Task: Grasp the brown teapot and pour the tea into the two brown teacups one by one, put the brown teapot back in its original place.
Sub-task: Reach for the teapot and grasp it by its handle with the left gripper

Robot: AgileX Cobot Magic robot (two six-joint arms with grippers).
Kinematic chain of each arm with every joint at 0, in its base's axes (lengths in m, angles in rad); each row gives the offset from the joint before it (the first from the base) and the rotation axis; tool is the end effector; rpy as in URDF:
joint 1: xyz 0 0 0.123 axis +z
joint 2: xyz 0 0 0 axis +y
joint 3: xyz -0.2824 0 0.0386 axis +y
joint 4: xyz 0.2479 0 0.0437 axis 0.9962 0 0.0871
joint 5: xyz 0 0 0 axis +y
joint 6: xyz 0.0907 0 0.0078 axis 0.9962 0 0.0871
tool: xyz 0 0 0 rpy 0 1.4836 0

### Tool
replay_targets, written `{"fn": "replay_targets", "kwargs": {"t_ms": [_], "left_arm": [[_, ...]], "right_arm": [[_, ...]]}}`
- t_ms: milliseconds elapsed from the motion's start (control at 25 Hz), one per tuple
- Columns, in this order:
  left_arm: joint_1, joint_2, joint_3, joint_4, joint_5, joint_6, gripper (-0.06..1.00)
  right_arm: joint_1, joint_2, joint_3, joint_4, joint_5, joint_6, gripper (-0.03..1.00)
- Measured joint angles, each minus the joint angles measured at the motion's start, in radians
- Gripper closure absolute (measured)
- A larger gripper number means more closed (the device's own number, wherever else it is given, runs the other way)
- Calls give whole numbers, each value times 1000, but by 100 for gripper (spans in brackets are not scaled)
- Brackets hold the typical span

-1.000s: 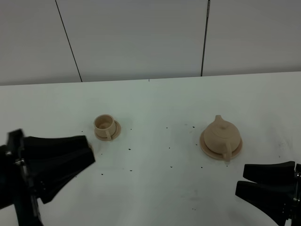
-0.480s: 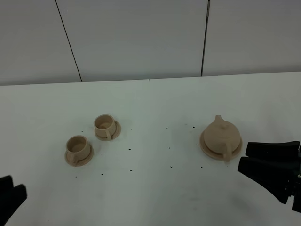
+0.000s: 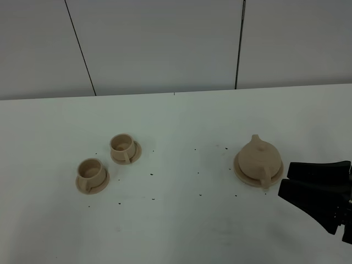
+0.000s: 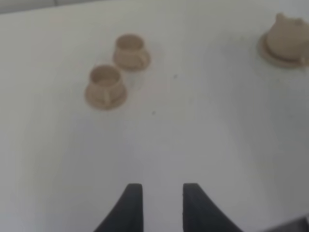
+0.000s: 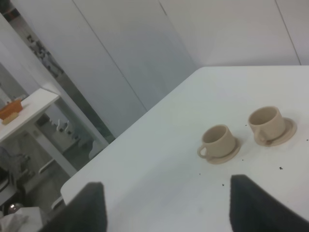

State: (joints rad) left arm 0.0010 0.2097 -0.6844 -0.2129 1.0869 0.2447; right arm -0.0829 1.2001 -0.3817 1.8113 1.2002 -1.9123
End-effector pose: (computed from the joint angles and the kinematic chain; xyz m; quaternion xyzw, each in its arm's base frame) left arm 0.0101 -0.0170 0.3275 0.1088 0.8546 -0.0445 0.5058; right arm 0.1792 0.0679 0.2422 -0.2299 0.6967 0.4566 0.5032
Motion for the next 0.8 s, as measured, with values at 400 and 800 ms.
{"fn": "replay_targets", "kwargs": {"t_ms": [400, 800], "left_arm": [[0, -1, -90, 122, 103, -107, 67], [0, 1, 139, 143, 41, -108, 67]], "right_arm": [[0, 0, -1, -31, 0, 3, 44], [0, 0, -1, -43, 0, 3, 44]]}}
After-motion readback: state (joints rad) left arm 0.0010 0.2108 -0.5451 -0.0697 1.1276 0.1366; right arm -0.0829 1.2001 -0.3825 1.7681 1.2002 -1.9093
